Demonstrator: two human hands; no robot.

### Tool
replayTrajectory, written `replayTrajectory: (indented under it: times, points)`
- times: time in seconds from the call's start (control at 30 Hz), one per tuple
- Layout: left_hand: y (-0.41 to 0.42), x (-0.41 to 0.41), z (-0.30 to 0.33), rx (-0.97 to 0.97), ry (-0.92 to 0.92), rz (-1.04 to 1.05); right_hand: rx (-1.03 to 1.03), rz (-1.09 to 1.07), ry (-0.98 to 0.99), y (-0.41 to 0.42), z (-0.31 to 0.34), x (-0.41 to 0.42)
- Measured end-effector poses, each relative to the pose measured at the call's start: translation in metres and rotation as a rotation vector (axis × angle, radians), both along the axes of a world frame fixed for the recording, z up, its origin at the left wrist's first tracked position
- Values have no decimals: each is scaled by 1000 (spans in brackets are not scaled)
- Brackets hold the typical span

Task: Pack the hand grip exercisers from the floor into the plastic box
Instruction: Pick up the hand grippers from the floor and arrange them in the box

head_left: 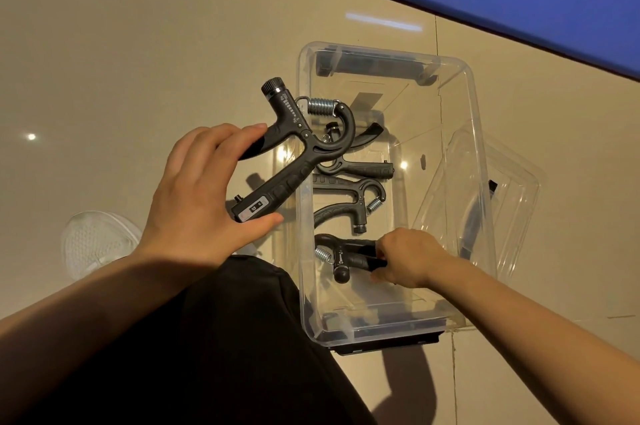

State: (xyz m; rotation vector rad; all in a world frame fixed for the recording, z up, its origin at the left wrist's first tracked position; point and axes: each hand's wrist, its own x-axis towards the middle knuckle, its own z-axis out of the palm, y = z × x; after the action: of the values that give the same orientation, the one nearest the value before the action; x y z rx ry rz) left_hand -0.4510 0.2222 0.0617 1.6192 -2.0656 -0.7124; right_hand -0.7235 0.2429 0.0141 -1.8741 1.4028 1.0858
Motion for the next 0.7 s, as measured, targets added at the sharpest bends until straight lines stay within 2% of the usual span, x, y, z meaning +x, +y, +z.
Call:
replayTrajectory:
  times: [0.13, 0.33, 0.47, 0.6, 0.7]
  points:
    - [0, -1, -1, -11, 9, -2, -16, 98, 64, -8, -2, 12]
    - [1, -1, -1, -4, -1, -2, -70, -62, 113, -3, -5, 10]
    - [1, -1, -1, -6, 6, -12, -99, -62, 118, 3, -6, 10]
    - [1, 0, -2, -3, 5, -11, -40, -24, 98, -3, -3, 10]
    - [1, 1, -3, 3, 8, -17, 16, 85, 53, -6, 2, 9]
